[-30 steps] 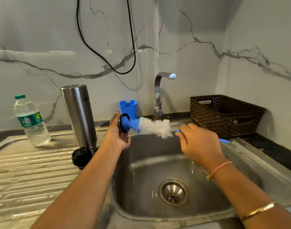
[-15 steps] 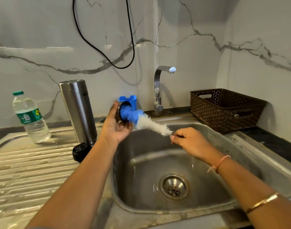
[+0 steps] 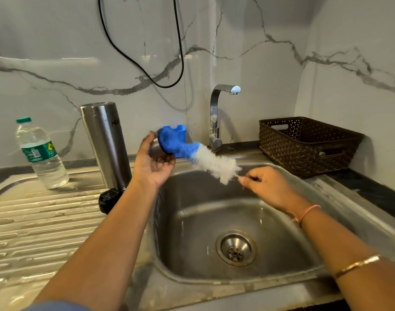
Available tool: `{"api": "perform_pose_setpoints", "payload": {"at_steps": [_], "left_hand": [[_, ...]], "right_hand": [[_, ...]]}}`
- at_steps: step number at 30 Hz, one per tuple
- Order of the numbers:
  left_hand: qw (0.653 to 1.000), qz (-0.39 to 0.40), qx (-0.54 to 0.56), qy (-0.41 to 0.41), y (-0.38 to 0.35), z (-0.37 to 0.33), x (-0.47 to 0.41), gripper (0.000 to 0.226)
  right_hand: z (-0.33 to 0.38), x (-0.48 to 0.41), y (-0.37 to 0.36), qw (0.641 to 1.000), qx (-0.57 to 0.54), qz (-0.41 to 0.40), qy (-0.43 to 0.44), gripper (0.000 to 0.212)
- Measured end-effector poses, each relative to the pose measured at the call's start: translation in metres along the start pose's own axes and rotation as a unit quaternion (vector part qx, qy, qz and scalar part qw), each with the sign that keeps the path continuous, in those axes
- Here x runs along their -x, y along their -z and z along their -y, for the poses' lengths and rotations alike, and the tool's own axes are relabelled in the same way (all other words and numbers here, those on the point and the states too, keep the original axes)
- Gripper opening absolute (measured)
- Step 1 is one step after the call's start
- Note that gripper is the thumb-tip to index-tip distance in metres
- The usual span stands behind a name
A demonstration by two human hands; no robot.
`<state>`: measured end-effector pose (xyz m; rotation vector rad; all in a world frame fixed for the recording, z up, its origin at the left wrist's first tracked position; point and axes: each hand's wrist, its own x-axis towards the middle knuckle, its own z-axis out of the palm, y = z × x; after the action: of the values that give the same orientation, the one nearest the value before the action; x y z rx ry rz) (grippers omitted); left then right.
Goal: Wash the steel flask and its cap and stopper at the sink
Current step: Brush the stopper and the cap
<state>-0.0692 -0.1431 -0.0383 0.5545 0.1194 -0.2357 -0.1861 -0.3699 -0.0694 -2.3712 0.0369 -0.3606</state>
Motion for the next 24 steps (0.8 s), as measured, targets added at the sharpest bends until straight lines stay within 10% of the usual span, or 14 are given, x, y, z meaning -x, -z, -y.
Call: {"api": "perform_pose_setpoints", "payload": {"at_steps": [9, 24], "left_hand": [[0.998, -0.018, 0.023, -0.049, -0.001, 0.005, -0.004, 0.018], [0.986, -0.106, -0.128, -0.011, 0.012, 0.023, -0.008, 0.058]], "right_hand": [[-0.031, -0.001, 0.023, 0.986, 0.103, -0.088, -0.097, 0.042], [-0.004, 0.000, -0.001, 0.983, 0.110, -0.117, -0.089, 0.022]]}}
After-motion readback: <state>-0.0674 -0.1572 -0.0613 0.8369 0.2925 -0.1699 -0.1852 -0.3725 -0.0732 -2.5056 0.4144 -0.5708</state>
